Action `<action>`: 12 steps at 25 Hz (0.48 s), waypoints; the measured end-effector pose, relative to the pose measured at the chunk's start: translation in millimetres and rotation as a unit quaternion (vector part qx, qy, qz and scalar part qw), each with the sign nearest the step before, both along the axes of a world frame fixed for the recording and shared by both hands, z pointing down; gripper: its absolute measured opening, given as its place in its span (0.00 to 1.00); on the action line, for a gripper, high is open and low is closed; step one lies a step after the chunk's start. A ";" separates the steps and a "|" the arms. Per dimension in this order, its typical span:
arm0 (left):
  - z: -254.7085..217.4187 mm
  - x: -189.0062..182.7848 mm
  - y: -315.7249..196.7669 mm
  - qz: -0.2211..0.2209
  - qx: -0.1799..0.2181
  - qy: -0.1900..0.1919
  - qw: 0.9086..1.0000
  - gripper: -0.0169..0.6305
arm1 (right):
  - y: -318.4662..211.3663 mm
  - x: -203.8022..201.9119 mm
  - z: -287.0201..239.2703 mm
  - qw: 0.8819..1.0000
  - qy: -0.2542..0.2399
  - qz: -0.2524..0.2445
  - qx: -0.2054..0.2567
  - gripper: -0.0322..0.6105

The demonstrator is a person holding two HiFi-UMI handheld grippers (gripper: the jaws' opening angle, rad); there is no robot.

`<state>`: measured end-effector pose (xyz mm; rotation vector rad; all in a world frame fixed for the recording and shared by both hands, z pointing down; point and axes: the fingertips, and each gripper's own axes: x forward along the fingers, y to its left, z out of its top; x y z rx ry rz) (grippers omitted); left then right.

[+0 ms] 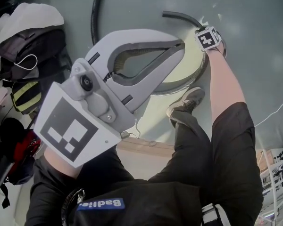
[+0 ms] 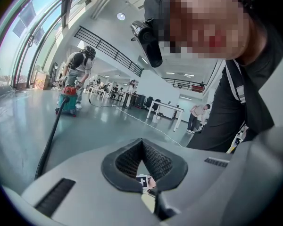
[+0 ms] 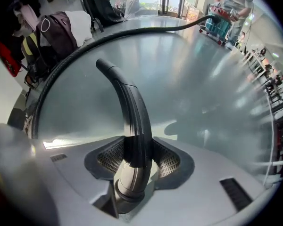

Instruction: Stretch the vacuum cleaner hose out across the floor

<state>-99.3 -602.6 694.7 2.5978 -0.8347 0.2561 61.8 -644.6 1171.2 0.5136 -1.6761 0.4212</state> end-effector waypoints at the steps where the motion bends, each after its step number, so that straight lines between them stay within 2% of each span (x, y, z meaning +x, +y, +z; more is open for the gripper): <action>1: -12.3 -0.4 0.3 -0.003 -0.001 0.002 1.000 0.02 | -0.4 -4.5 -16.0 1.000 -0.004 -0.003 0.006 0.32; 9: -140.5 -2.3 13.7 -0.021 -0.008 0.005 1.000 0.02 | 17.7 -18.9 -181.2 0.999 -0.030 0.013 0.026 0.32; 12: -201.4 -5.5 25.2 -0.027 -0.012 -0.003 1.000 0.02 | 41.2 -20.7 -256.4 0.998 -0.042 0.021 0.031 0.32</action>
